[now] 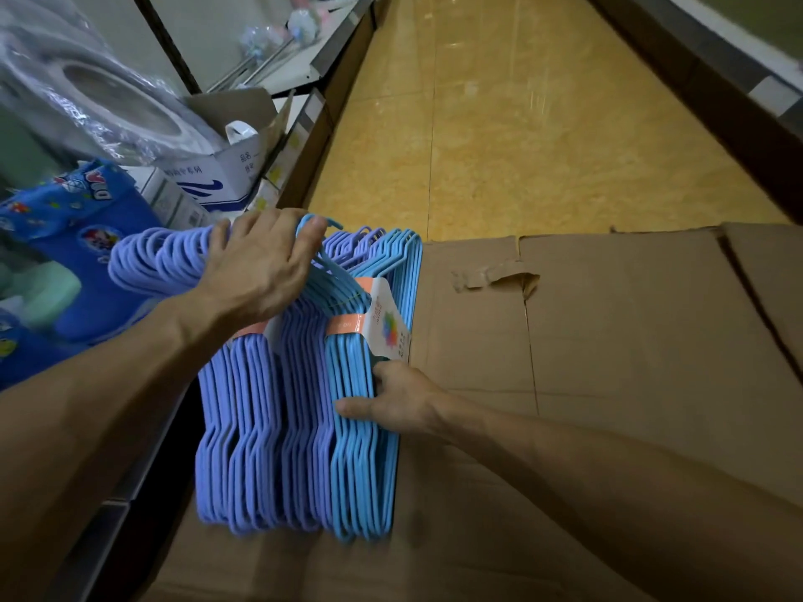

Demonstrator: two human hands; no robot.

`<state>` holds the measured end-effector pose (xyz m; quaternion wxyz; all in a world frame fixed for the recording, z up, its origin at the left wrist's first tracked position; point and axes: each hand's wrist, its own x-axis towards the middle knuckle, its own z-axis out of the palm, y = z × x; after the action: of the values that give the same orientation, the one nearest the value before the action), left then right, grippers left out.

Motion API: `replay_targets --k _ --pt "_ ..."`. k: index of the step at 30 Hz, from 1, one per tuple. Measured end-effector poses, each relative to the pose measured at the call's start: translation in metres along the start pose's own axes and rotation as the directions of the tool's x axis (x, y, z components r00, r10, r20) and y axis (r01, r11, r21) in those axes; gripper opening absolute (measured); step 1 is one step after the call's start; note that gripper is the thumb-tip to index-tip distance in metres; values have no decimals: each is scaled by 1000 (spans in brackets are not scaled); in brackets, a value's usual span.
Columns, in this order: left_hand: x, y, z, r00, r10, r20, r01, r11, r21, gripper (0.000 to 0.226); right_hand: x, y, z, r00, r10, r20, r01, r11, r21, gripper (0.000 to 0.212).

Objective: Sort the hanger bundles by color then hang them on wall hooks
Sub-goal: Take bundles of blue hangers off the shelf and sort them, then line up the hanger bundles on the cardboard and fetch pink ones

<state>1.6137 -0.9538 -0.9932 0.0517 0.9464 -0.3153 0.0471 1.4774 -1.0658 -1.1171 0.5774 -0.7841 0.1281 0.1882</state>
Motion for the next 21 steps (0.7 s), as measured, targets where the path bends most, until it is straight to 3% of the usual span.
replay_targets --k 2,6,8,11,15,21 --pt "-1 3 -5 999 6 32 -6 1000 13 71 -10 3 -12 1000 1 -4 -1 999 -53 39" --pt "8 13 -15 985 -63 160 53 996 65 66 -34 6 -38 998 -40 -55 23 960 -278 35" --pt "12 22 -18 994 -41 97 38 999 33 61 -47 7 -51 996 -67 -55 42 926 -374 30" --pt "10 44 -17 990 130 -52 -133 988 -76 62 -76 9 -71 992 -89 -88 37 881 -473 32" --pt "0 88 -20 957 286 -41 -286 917 -279 55 -115 18 -103 978 -138 -157 30 837 -547 34" --pt "-23 174 -35 901 433 -20 -360 724 -589 43 -195 38 -154 953 -146 -264 -39 808 -587 33"
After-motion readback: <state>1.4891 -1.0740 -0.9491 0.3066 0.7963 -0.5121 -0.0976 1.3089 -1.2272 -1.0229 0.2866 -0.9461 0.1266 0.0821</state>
